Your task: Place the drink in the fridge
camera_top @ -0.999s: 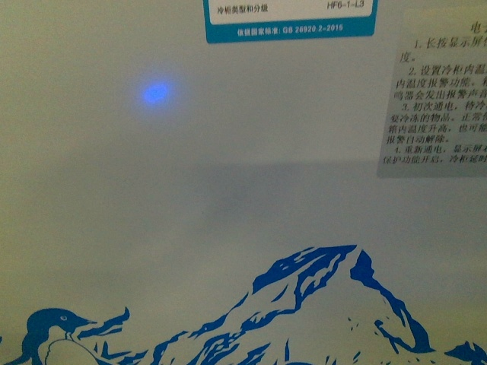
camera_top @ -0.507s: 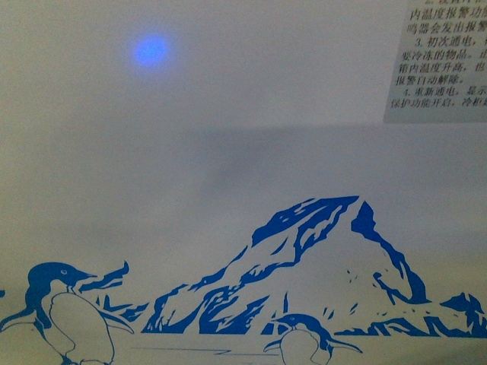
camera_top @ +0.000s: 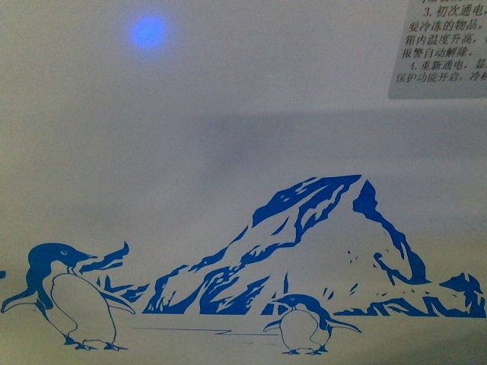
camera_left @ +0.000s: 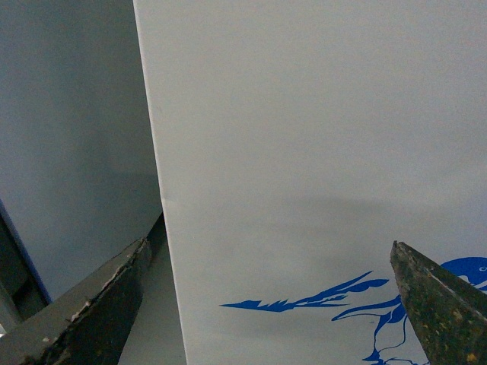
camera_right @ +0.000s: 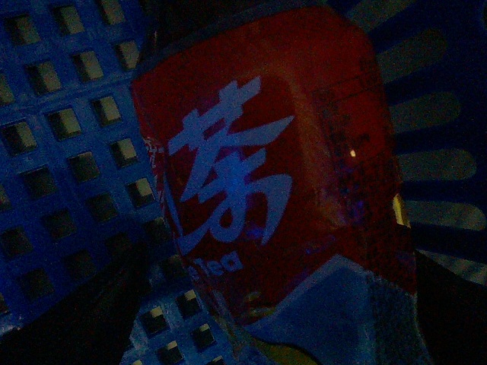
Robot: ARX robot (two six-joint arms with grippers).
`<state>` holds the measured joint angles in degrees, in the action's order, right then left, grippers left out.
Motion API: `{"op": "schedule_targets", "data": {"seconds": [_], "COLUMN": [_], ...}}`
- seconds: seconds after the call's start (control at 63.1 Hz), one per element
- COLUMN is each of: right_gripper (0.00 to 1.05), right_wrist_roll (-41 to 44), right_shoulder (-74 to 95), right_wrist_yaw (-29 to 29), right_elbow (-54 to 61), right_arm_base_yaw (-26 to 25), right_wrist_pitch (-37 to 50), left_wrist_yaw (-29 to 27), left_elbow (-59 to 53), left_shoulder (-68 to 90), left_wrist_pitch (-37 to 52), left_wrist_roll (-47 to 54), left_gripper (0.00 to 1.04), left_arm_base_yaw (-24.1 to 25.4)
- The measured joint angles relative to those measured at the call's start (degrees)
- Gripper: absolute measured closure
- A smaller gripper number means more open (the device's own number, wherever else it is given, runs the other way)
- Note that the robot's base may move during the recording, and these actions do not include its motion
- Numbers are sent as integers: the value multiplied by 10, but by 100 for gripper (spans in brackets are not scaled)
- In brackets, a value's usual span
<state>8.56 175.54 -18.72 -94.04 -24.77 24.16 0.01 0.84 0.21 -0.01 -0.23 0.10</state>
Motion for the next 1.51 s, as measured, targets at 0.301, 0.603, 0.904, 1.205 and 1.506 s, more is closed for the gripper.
{"op": "schedule_targets", "data": {"seconds": [0.301, 0.603, 0.904, 1.205, 1.506], "right_gripper": [7, 13, 48, 65, 66], "right_wrist_roll": [-18, -40, -69, -89, -126], "right_shoulder": [20, 36, 34, -20, -170], "right_wrist_yaw": [-16, -13, 43, 70, 156], "right_elbow": [-35, -67, -62, 26, 185], "right_arm_base_yaw": [-1, -7, -10, 1, 35], "right_wrist_pitch": [-20, -48, -56, -49, -16], "left_wrist_yaw": [0, 0, 0, 0, 0], "left_elbow": [0, 0, 0, 0, 0], "left_shoulder": [0, 0, 0, 0, 0], "left_wrist_pitch": [0, 0, 0, 0, 0], "left_wrist_roll": [0, 0, 0, 0, 0], "left_gripper": [8, 8, 8, 8, 8], "left_arm_base_yaw": [0, 0, 0, 0, 0]}}
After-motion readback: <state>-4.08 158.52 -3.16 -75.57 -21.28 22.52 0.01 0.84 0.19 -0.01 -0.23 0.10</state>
